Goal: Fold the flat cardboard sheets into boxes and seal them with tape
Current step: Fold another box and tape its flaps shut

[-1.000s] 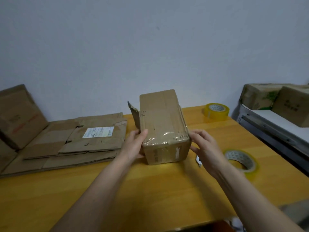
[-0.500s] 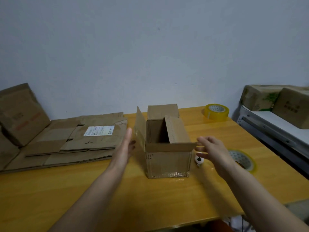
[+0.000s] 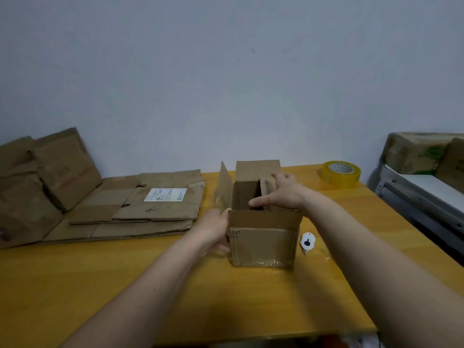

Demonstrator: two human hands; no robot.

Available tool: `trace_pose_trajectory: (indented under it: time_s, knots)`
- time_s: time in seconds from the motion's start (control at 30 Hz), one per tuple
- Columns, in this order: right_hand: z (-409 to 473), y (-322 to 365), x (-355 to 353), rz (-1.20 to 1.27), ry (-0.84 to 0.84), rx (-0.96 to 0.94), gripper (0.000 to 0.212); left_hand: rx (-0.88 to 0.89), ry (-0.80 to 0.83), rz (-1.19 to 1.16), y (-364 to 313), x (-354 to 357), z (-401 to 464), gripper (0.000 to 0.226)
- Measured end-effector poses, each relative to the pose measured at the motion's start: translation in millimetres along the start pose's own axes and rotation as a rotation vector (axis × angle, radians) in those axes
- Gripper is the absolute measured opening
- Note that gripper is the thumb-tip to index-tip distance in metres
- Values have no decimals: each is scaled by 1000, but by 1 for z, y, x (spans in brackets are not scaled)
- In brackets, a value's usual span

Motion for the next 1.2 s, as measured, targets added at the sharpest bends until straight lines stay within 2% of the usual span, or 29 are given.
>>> trace_pose_trajectory:
  time_s: [0.07, 0.17, 0.3, 0.4, 0.53, 0.63, 0.7, 0.77, 0.87, 0.97, 1.1, 1.13, 1.2]
  knots:
    - [0, 2, 7, -73, 42, 17, 112, 1, -73, -56, 0, -4, -7, 39]
    - [-6, 8, 17, -7, 145, -47, 103, 35, -155, -62, -4, -24, -18, 48]
    - [-30, 51, 6, 461, 274, -261, 82, 106, -332, -33, -9, -72, -38, 50]
    - [-51, 92, 13, 647, 381, -330, 80, 124, -532, -121, 1, -132, -64, 47]
    - [-93, 147, 75, 501, 607, -402, 78, 90, -776, -149, 30, -209, -114, 48]
    - [-121, 180, 127, 464, 761, -399, 72, 39, -883, -186, 60, -250, -154, 50]
    - [-130, 204, 155, 463, 780, -406, 67, -7, -914, -120, 80, -276, -181, 51]
    - [-139, 231, 181, 469, 789, -428, 63, -42, -921, 126, 92, -306, -208, 40]
    - [-147, 275, 215, 541, 760, -429, 52, -74, -1052, 470, 108, -353, -248, 46]
    - [-153, 315, 255, 655, 761, -345, 45, -102, -1223, 538, 130, -384, -274, 43]
    - [-164, 362, 303, 730, 786, -317, 17, -189, -1346, 470, 163, -404, -280, 52]
    - [-164, 371, 313, 745, 790, -314, 16, -208, -1356, 444, 172, -411, -275, 52]
    - [-159, 385, 330, 757, 806, -302, 29, -243, -1347, 390, 190, -421, -260, 48]
Point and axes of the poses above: each hand's wrist, its own z-axis towards the middle knuckle, its own x-axis out of the palm, y = z × x, the point moved 10 cm from there along z, towards the middle knuckle, and after that the axes turned 15 degrees about x, right-handed, at the moved point
